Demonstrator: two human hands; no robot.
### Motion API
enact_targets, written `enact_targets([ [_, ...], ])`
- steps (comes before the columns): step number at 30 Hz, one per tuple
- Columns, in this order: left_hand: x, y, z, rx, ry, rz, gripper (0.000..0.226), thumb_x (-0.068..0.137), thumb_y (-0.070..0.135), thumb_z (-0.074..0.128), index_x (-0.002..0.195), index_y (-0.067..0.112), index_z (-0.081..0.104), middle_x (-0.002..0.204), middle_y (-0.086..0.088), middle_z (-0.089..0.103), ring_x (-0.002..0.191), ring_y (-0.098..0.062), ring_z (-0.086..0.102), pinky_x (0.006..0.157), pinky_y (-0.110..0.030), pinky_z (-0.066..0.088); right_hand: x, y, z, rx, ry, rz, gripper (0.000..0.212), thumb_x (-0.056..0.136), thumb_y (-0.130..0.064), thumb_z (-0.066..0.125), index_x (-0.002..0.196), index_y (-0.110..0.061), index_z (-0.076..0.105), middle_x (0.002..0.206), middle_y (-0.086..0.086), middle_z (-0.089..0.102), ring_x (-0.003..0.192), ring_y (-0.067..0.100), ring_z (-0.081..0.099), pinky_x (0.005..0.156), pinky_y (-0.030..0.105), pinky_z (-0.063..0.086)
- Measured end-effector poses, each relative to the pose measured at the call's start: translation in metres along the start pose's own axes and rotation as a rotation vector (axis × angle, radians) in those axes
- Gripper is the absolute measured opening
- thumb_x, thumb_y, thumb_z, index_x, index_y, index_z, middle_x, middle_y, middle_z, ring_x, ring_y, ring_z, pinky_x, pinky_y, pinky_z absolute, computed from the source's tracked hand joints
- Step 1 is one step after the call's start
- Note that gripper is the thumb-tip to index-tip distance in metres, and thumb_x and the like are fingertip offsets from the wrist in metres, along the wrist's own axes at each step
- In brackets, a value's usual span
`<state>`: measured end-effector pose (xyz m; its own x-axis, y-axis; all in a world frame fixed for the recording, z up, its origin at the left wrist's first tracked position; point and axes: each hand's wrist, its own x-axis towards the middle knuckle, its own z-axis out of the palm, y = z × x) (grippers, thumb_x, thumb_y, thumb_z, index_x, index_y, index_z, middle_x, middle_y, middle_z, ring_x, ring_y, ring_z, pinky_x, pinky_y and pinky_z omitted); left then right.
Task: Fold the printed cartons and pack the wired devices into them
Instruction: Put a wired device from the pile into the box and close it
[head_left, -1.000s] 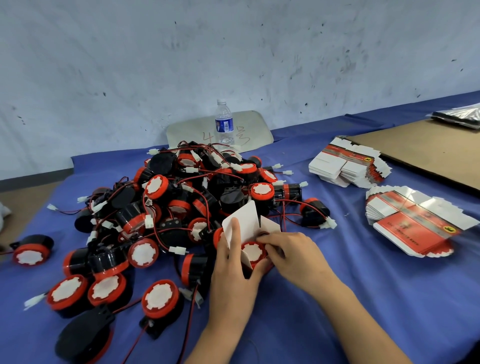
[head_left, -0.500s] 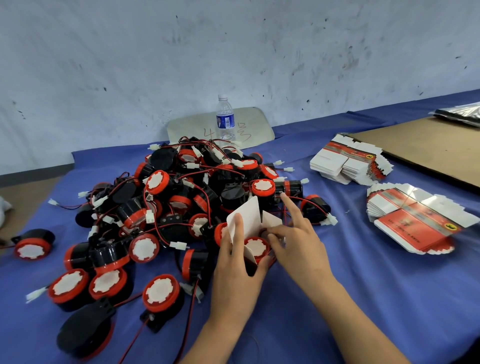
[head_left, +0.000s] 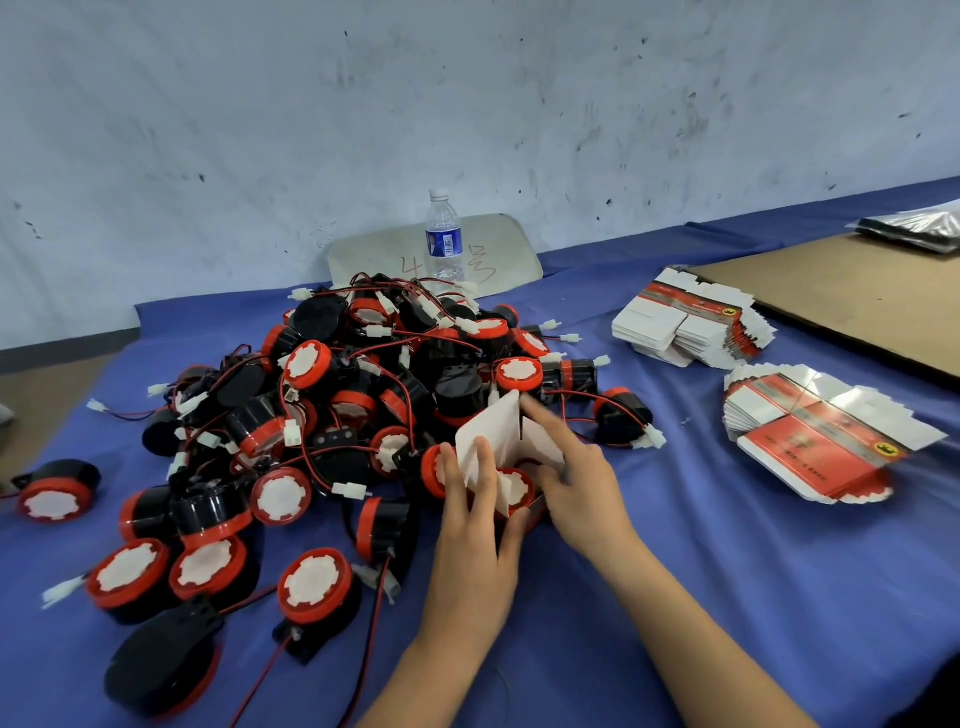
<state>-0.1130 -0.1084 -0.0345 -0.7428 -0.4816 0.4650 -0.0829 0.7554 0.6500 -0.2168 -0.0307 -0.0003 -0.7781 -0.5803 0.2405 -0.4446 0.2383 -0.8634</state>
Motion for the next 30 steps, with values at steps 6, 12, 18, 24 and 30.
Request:
enact_targets([
  [6, 0.002, 0.002, -0.001, 0.042, -0.091, -0.055, 0.052, 0.099, 0.030, 0.045, 0.149, 0.031, 0.028, 0.150, 0.011, -0.033, 0.147, -0.010, -0.005, 0.115, -0.020, 0.015, 0.001, 0.006, -0.002, 0.075, 0.080, 0.052, 0.040, 0.084, 0.005, 0.053, 0.090, -0.034, 0.050, 0.086, -0.016, 0.066, 0.080, 0.017, 0.061, 0.070, 0.025, 0.051],
  [12, 0.002, 0.005, -0.005, 0.058, -0.146, -0.083, 0.048, 0.101, 0.031, 0.042, 0.148, 0.031, 0.033, 0.155, 0.008, -0.031, 0.124, 0.014, -0.016, 0.101, -0.006, 0.010, 0.007, 0.012, -0.006, -0.033, 0.141, 0.058, 0.021, 0.082, 0.003, 0.061, 0.074, -0.016, 0.057, 0.090, -0.007, 0.068, 0.102, 0.022, 0.056, 0.085, 0.039, 0.048],
  [18, 0.003, 0.007, -0.010, 0.036, -0.095, -0.078, 0.043, 0.100, 0.029, 0.043, 0.143, 0.026, 0.043, 0.158, 0.007, -0.019, 0.119, 0.025, -0.011, 0.085, 0.007, 0.012, 0.008, 0.009, -0.018, 0.060, -0.071, -0.008, 0.014, 0.083, -0.017, 0.058, 0.075, -0.025, 0.065, 0.103, -0.014, 0.067, 0.113, 0.008, 0.050, 0.080, 0.008, 0.036],
  [24, 0.003, 0.004, -0.011, 0.007, -0.078, -0.045, 0.038, 0.100, 0.020, 0.045, 0.138, 0.020, 0.050, 0.159, 0.005, -0.010, 0.114, 0.031, -0.003, 0.081, 0.014, 0.012, 0.005, 0.005, -0.015, 0.178, -0.075, 0.073, 0.033, 0.094, -0.019, 0.051, 0.073, -0.022, 0.077, 0.101, -0.024, 0.068, 0.122, 0.003, 0.044, 0.092, 0.018, 0.034],
  [30, 0.003, 0.002, -0.009, 0.059, 0.003, -0.007, 0.038, 0.098, -0.003, 0.045, 0.131, 0.012, 0.058, 0.160, -0.006, 0.009, 0.142, -0.001, 0.003, 0.101, 0.002, 0.015, 0.003, 0.000, -0.012, 0.155, -0.015, 0.019, 0.031, 0.094, -0.018, 0.059, 0.068, -0.020, 0.075, 0.117, -0.012, 0.053, 0.104, 0.003, 0.052, 0.082, 0.019, 0.044],
])
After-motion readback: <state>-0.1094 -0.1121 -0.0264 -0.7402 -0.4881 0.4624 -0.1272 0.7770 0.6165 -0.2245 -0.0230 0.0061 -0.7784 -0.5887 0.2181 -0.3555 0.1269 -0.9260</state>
